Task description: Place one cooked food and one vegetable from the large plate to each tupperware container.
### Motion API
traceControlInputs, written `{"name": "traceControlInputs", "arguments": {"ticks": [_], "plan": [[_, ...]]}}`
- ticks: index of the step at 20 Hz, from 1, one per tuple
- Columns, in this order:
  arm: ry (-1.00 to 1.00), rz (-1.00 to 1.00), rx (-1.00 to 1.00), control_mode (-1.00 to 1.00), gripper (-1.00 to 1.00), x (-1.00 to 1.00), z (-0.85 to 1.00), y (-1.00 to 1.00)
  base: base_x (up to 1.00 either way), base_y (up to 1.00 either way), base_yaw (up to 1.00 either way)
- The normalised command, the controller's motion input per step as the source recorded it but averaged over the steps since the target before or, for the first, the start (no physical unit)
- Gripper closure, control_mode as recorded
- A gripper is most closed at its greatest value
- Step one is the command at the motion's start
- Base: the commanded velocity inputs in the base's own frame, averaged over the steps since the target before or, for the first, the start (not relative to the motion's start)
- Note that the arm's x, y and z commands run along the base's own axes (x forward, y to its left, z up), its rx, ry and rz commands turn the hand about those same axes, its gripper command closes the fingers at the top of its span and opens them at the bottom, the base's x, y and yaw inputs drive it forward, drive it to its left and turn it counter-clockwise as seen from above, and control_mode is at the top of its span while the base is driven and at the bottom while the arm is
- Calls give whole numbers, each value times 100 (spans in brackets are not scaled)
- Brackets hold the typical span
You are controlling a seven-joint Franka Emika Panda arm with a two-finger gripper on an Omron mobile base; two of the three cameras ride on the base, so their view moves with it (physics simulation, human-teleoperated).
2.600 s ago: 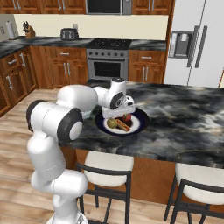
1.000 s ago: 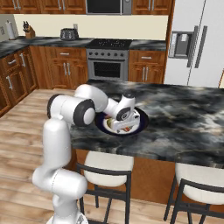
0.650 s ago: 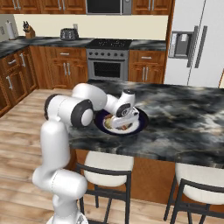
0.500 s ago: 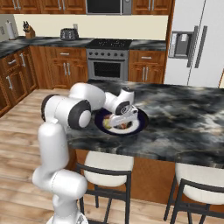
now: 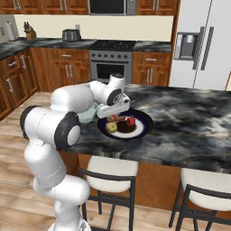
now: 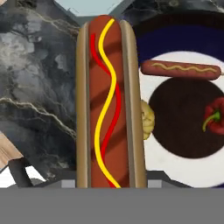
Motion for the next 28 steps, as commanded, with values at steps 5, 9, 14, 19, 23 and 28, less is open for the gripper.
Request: {"name": "traceControlInputs", "arguments": {"ticks": [5, 9, 14, 19, 23, 28], "plan": [[-2, -30, 1, -100, 100, -3, 39, 100, 0, 0, 0], [0, -48, 0, -100, 100, 4, 5, 100, 0, 0, 0], [0, -54, 0, -100, 100, 26, 0, 100, 0, 0, 0], [6, -39, 1, -100, 100, 53, 0, 70, 0, 0, 0], [13, -31, 1, -100, 100, 78, -6, 53, 0, 0, 0], [18, -11, 2, -100, 100, 71, -38, 16, 0, 0, 0]]}}
